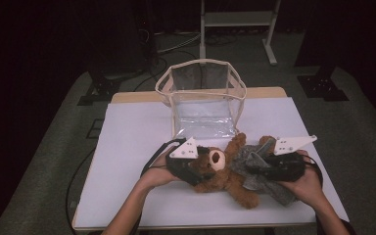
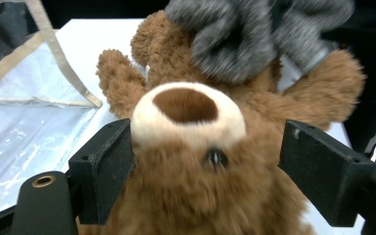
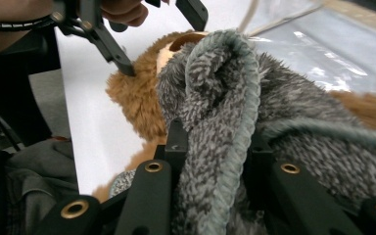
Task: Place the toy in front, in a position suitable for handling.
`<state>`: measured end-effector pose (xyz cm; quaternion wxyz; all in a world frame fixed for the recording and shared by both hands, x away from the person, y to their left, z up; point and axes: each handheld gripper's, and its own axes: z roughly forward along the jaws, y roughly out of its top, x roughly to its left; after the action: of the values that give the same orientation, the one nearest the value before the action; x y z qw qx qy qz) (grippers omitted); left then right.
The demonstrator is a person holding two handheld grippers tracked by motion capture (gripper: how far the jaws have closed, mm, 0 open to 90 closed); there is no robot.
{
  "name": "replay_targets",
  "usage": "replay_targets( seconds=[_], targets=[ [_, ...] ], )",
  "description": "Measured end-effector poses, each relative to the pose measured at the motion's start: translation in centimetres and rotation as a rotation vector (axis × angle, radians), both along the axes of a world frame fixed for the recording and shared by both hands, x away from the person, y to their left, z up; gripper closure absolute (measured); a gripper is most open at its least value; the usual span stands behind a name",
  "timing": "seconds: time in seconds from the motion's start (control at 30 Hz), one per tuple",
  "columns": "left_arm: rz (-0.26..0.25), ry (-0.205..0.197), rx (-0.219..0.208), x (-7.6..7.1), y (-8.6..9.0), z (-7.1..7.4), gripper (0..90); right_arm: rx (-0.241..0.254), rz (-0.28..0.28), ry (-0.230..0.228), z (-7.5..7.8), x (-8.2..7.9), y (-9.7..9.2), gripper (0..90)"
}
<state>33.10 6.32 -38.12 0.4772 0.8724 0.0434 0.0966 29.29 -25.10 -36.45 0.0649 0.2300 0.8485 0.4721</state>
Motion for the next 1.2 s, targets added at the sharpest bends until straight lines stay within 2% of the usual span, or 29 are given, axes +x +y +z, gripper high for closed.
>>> replay_targets(
  seconds=[0.07,0.13,0.27,0.37,0.43,0.5,0.63,0.73,0.77,0.87,1.03,1.1,1.2],
  targets=[
    [0.001,0.011,0.023,0.5,-0.7,-0.2,19.1,0.005,-0.021,-0.013,0.5,-0.5,-1.1,71.1],
    [0.007,0.018,0.026,0.7,-1.0,-0.5,19.1,0.008,-0.053,-0.025,1.2,-1.1,-2.6,71.2],
    [0.029,0.045,0.006,1.1,-1.0,-1.0,17.5,0.019,-0.139,-0.047,2.8,-2.0,-6.3,71.1],
    [0.054,0.057,0.01,1.3,-1.2,-1.0,11.1,0.02,-0.181,-0.049,3.3,-2.1,-7.9,70.9],
    [0.052,0.067,0.02,1.4,-1.4,-1.1,9.3,0.024,-0.192,-0.039,3.1,-1.6,-8.2,70.9],
    [0.047,0.075,0.022,1.5,-1.6,-1.2,8.5,0.028,-0.187,-0.011,2.2,-0.7,-7.8,70.9],
    [0.05,0.095,0.029,1.5,-1.9,-1.4,9.3,0.049,-0.12,0.062,-0.1,1.7,-5.5,70.9],
    [0.057,0.041,0.059,1.2,-1.6,-1.0,26.5,0.09,-0.081,0.095,-0.8,2.8,-3.8,71.2],
    [0.058,0.037,0.059,1.1,-1.4,-0.9,30.9,0.103,-0.064,0.102,-0.8,3.0,-3.3,71.2],
    [0.048,0.02,0.058,0.9,-0.8,-0.7,34.9,0.121,-0.012,0.104,-0.8,2.8,-1.6,71.2],
    [0.019,-0.038,0.096,0.5,1.1,0.7,35.5,0.128,0.051,0.105,-0.6,1.9,0.1,71.3],
    [0.014,-0.052,0.097,0.4,2.1,1.2,35.1,0.127,0.053,0.091,-0.1,2.1,0.3,71.3],
    [0.016,-0.047,0.105,0.4,3.4,1.4,33.9,0.125,0.005,0.061,0.9,3.2,0.3,71.2]
  ],
)
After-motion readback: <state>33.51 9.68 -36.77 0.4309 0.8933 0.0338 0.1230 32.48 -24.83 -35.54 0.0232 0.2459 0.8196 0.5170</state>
